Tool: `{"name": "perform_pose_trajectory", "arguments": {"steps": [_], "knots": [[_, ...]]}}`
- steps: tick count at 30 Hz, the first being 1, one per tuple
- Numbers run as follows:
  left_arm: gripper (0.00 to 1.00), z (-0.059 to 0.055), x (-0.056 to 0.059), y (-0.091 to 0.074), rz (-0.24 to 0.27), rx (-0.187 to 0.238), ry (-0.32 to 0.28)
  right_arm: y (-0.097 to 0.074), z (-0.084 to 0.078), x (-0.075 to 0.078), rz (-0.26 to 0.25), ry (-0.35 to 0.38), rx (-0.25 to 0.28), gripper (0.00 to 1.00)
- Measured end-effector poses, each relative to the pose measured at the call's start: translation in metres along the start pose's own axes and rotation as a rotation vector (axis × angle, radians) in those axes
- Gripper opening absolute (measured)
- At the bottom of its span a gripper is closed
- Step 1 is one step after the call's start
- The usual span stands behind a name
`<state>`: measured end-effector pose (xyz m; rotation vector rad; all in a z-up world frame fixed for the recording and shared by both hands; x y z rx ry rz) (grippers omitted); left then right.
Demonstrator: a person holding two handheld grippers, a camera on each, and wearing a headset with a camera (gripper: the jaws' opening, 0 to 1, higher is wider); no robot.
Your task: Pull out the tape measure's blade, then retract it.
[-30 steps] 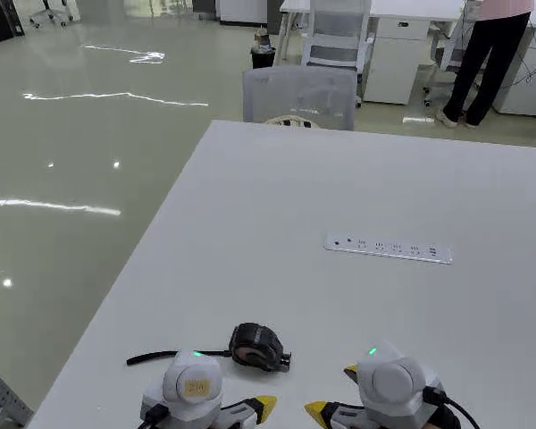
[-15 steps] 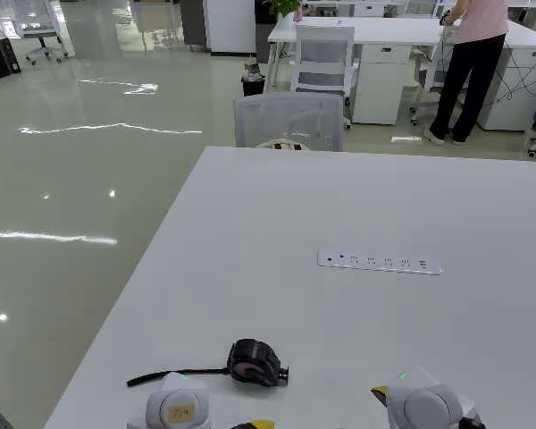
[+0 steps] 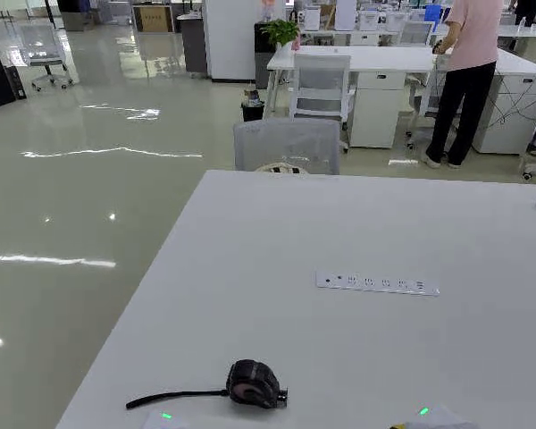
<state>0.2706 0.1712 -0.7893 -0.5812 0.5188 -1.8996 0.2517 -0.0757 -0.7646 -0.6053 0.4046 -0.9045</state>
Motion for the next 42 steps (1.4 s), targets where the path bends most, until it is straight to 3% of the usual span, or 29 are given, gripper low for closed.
{"name": "perform_pose_trajectory", "arguments": {"steps": [9,21,29,33,42], "knots": [[0.91,0.0,0.004,-0.017,0.003,0.003,0.003,-0.021,-0.002,-0.001,-0.02,0.045,0.013,0.8],[0.95,0.008,0.02,-0.027,-0.016,0.009,0.005,-0.039,0.004,0.002,-0.032,0.076,0.028,0.86],[0.98,0.01,0.018,-0.032,0.002,-0.004,0.012,-0.045,0.007,0.0,-0.021,0.099,0.032,0.9],[0.99,0.013,0.015,-0.036,0.008,0.003,0.004,-0.048,0.004,-0.005,-0.013,0.099,0.01,0.91],[1.0,0.011,0.018,-0.041,0.004,-0.006,0.017,-0.053,0.005,-0.011,-0.016,0.132,0.001,0.93]]}}
Point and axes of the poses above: the centre of the closed fingertips' face, and the gripper's own axes: y roughly forward along the fingers, x roughly to its right, z roughly out of its top, the point moved 6 cm from there along -y, roughly backward along the fingers, and after that the axes turned 1 degree about x, right-handed, at the moved point
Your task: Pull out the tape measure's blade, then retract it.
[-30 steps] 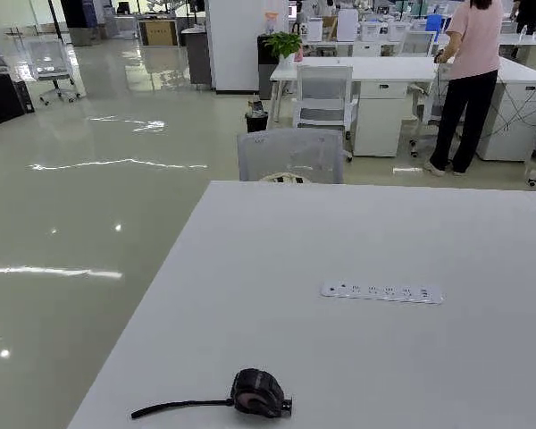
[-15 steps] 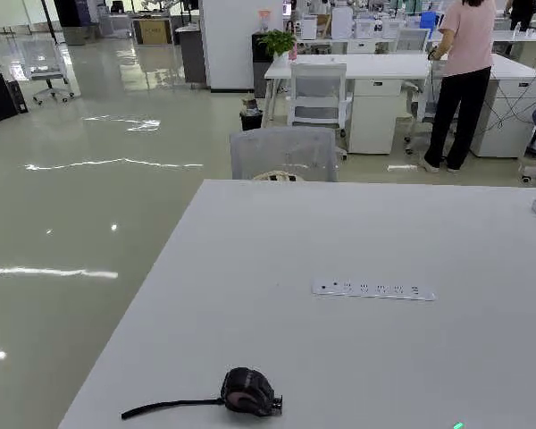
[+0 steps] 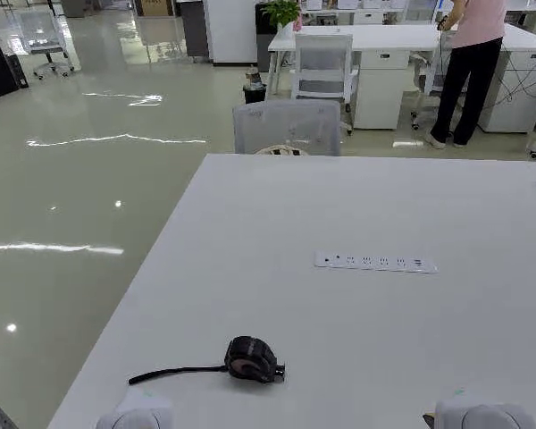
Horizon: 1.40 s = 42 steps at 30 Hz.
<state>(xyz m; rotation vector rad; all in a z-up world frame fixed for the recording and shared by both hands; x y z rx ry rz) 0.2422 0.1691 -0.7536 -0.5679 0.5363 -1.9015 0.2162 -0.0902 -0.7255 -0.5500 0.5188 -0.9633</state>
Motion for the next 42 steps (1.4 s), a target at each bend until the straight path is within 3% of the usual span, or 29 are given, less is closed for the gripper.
{"name": "perform_pose_trajectory", "arguments": {"steps": [10,42], "knots": [[1.0,0.005,-0.0017,-0.0041,-0.004,0.0,-0.008,-0.0019,-0.002,-0.0016,-0.009,0.009,-0.01,0.95],[1.0,0.0046,-0.0028,-0.0053,-0.038,-0.018,-0.008,-0.0031,-0.0087,-0.0071,-0.032,0.008,-0.021,0.9]]}}
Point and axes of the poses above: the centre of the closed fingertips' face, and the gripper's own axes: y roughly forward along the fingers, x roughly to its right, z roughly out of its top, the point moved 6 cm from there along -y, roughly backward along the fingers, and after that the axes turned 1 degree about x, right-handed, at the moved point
